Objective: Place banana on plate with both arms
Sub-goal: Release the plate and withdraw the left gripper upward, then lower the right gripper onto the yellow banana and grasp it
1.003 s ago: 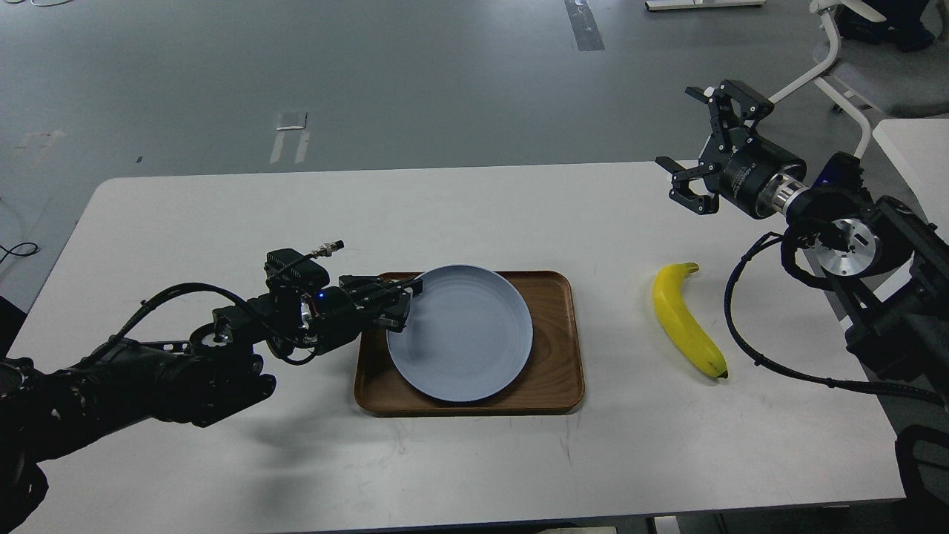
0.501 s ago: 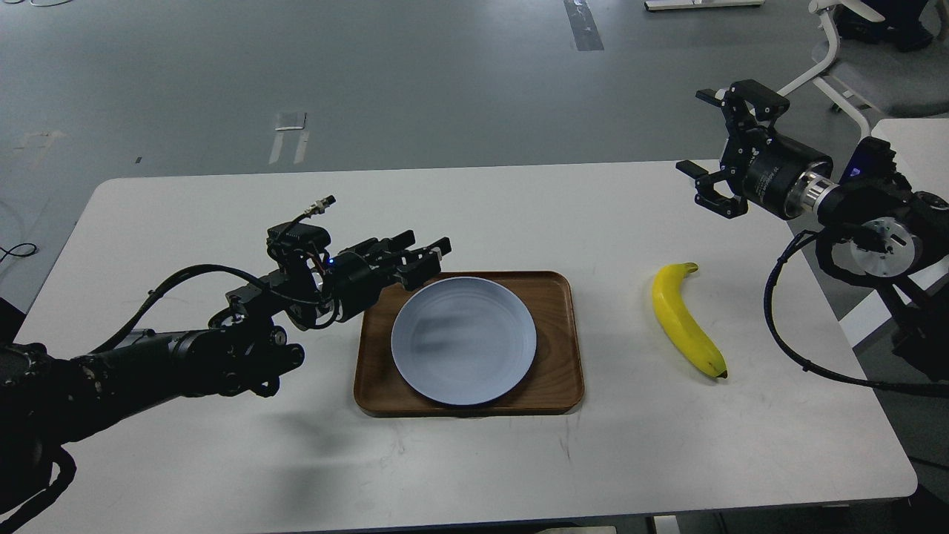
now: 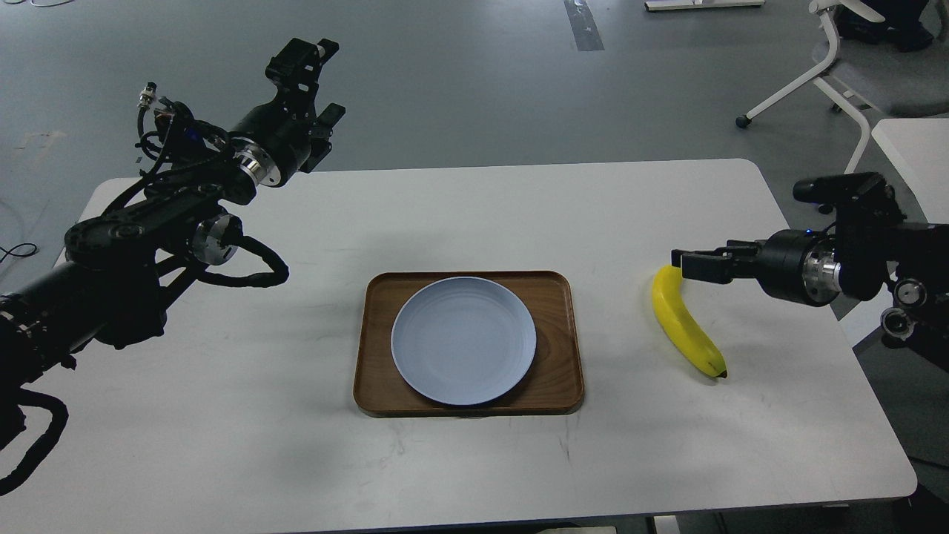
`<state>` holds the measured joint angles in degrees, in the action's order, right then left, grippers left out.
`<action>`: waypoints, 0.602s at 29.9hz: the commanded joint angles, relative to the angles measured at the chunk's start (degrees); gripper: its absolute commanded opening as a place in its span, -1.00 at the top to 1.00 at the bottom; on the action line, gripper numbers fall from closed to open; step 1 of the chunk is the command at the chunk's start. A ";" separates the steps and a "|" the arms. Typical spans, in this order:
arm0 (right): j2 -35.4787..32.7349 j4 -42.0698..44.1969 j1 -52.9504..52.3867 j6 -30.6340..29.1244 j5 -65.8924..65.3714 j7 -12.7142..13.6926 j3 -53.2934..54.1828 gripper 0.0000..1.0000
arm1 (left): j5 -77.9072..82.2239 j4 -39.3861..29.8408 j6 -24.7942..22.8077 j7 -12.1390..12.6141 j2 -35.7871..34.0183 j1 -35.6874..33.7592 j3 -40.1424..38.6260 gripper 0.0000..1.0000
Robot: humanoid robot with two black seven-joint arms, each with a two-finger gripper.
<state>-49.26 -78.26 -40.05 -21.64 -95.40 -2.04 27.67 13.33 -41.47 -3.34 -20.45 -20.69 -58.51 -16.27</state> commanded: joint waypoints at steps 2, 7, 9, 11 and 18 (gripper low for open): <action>3.11 2.31 0.85 0.10 -5.32 -0.33 -3.41 -0.87 | -1.02 -0.54 -1.14 1.73 -2.60 2.35 -2.45 -0.96; 5.84 5.57 1.03 0.19 -5.94 0.11 -4.21 -0.85 | -1.02 -2.12 -1.67 0.94 -5.06 2.70 -2.54 -0.96; 6.01 7.32 1.55 0.54 -6.73 0.20 -4.21 -0.84 | -1.02 -2.48 -1.67 0.59 -5.94 3.40 -2.54 -0.96; 6.01 8.12 1.99 0.63 -6.73 0.20 -4.21 -0.78 | -1.02 -2.48 -1.76 -0.02 -6.12 3.49 -2.54 -0.96; 7.59 8.38 3.40 0.63 -6.73 0.20 -4.29 0.06 | -0.93 -2.48 -1.76 -0.91 -6.29 4.02 -2.27 -0.96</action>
<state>-42.80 -69.88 -37.10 -20.99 -102.13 -1.84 23.38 12.31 -43.95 -5.09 -21.24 -26.95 -54.79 -18.63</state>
